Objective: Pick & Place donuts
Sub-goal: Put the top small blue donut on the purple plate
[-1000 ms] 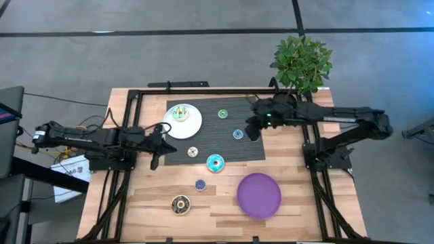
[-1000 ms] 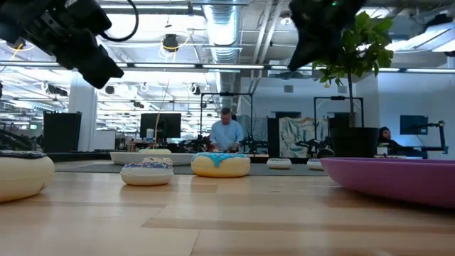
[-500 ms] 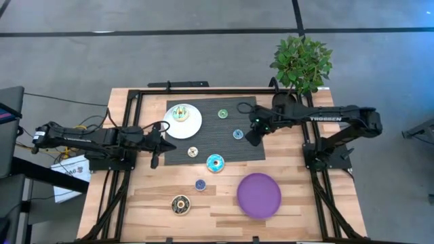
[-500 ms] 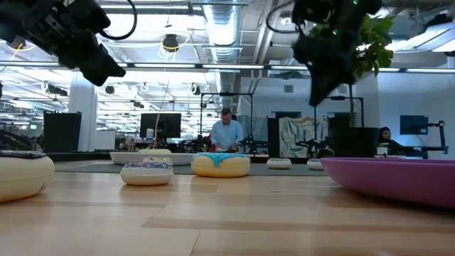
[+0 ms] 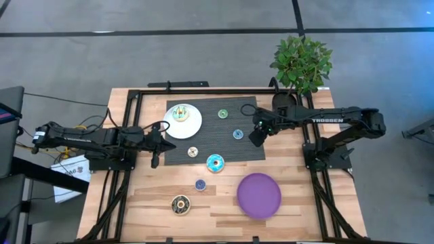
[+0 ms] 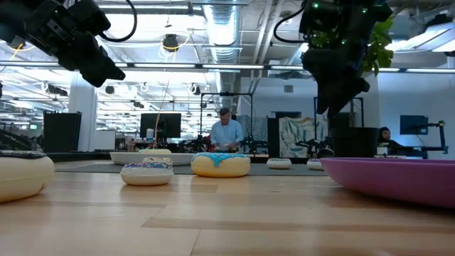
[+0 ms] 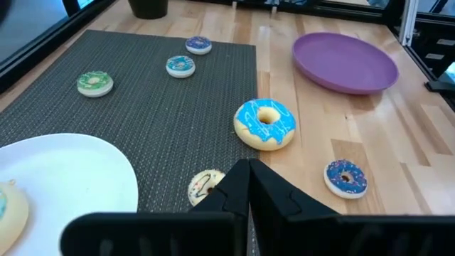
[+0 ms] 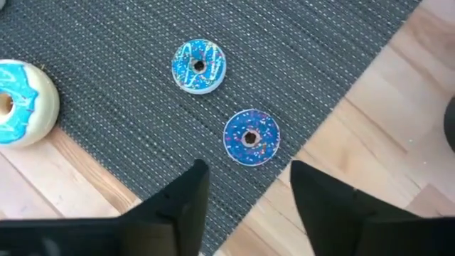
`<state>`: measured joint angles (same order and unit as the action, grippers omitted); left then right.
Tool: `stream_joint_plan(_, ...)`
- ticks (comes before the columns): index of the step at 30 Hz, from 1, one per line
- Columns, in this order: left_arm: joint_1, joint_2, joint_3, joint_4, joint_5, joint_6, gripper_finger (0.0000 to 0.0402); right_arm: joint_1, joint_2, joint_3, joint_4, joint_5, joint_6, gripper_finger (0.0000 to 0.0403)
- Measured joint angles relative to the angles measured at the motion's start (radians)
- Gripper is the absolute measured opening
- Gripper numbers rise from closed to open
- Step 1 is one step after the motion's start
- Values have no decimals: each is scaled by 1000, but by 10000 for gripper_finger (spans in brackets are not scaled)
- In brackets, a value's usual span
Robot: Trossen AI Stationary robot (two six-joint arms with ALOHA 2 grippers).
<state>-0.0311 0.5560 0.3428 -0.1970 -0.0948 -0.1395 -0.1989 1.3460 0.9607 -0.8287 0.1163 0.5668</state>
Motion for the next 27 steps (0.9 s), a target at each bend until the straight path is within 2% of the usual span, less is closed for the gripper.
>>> stream_joint_plan(4, 0, 0, 0, 0, -8, -1, 0, 0, 0, 0, -2, 34, 34, 252)
stream_joint_plan(8, 0, 0, 0, 0, -8, -2, 0, 0, 16, 0, -9, 139, 95, 282)
stream_joint_plan(18, 0, 0, 0, 0, -8, -10, 0, -18, 23, -1, -31, 139, 186, 285)
stream_joint_plan(24, 0, 0, 0, 0, -20, -4, 0, -25, 114, 0, -14, 47, 185, 285)
stream_joint_plan(27, 0, 0, 0, 0, -23, -10, 0, -6, 171, -1, -14, 40, 186, 285)
